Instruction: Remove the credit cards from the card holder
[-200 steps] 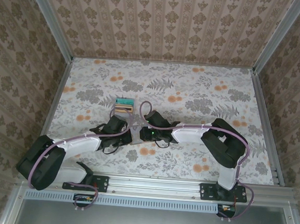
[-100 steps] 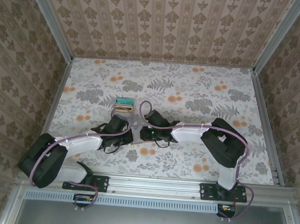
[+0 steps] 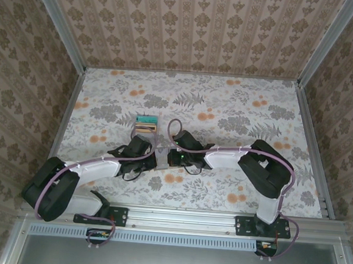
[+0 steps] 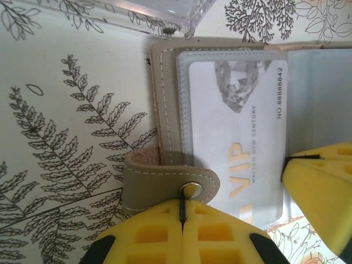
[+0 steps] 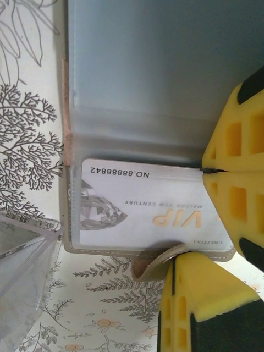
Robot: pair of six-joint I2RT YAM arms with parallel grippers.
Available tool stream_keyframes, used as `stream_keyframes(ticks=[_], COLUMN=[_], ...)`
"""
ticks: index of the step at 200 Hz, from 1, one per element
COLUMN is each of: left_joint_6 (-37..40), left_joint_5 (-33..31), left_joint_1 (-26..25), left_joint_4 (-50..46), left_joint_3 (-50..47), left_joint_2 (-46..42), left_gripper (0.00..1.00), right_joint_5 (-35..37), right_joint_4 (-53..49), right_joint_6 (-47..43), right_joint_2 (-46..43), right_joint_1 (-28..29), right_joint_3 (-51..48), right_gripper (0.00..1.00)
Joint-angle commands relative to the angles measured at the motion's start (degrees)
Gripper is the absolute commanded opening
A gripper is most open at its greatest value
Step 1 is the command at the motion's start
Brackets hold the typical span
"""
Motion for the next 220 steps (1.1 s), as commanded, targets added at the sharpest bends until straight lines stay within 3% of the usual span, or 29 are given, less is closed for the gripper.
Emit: stream_keyframes(ticks=[1,50,63,75,220], left_joint_6=[-0.75,-0.58,-0.53,-0.56,-0.4], left_joint_5=[-2.02,-1.65,-1.54,-1.54,-0.66], left_joint_1=[0.31,0.31,0.31,0.31,0.06], left_joint_4=[-4.34,-4.06,-4.03,-3.96,-3.11], left_joint_3=[-0.48,-0.36,-0.36,-0.36,-0.27], left_joint_2=[1.83,1.88,1.87,2.02,2.82], left_gripper=[0.0,0.0,0.0,0.0,0.0], right_joint_5=[0.79,-0.78,-1.76,-2.14,-5.18], right_joint_4=[-2.01,-0.72,0.6,1.18,0.9], right_joint_6=[0.13,-0.18,0.08,0.08,-0.65], right_joint_2=[-2.7,-2.45,-1.92,-1.46,2.99], right_joint_1=[-0.65,-0.89,-0.75,-0.61,-0.2], right_joint_3=[-1.41,-1.56,-1.5,-1.27,1.9], right_gripper=[0.0,0.0,0.14,0.17,0.2])
